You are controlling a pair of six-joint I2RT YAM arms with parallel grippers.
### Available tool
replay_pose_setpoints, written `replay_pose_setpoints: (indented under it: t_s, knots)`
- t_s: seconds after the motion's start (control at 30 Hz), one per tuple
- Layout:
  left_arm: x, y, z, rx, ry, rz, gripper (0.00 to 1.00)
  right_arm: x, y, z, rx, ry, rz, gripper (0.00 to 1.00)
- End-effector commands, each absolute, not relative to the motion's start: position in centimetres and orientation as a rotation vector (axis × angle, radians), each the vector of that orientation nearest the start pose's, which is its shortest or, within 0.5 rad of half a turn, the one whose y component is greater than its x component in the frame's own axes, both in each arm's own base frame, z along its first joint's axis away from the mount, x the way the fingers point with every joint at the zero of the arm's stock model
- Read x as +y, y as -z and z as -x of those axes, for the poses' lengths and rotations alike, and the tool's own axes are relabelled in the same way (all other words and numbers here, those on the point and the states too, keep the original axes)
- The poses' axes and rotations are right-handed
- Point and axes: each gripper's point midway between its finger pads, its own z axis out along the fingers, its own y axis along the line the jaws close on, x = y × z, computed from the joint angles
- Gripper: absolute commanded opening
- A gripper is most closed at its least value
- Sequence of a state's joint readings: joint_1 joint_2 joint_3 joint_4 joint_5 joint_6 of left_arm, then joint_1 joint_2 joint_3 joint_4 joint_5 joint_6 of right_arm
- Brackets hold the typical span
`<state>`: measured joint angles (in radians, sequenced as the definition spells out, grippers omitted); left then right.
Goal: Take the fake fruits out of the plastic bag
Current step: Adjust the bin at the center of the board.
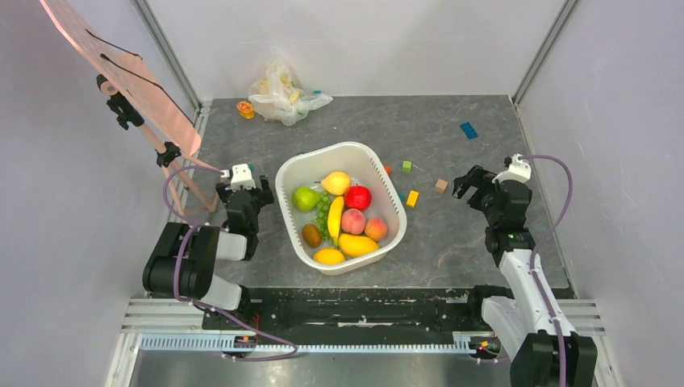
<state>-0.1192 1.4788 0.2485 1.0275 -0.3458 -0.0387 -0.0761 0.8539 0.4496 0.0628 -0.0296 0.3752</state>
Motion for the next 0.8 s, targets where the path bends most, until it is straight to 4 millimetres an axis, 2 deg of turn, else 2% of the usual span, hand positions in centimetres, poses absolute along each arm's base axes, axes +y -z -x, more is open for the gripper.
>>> replay_pose_setpoints:
  t_s: [0.0, 0.37, 0.47, 0.6, 0.77]
  knots:
    - [1.6, -9.3, -37.2, 1.693, -0.187, 0.194, 1.0, -0.4, -14.1, -30.3, 1.941, -0.191, -0.361, 0.98]
    - [1.6, -9.4, -37.0, 1.682, -0.183, 0.19, 1.0, 0.1, -13.5, -29.7, 1.989, -0.21, -0.337, 0.98]
    - [0.9, -10.7, -36.2, 1.644, -0.154, 0.149, 1.0, 0.6, -13.5, -29.6, 1.995, -0.242, -0.324, 0.98]
    - [1.7, -11.8, -36.0, 1.689, -0.179, 0.214, 1.0, 0.7, -13.2, -29.5, 2.009, -0.24, -0.315, 0.98]
    - [2.2, -12.2, -36.1, 1.743, -0.214, 0.312, 1.0, 0.9, -13.1, -29.4, 2.015, -0.251, -0.305, 0.98]
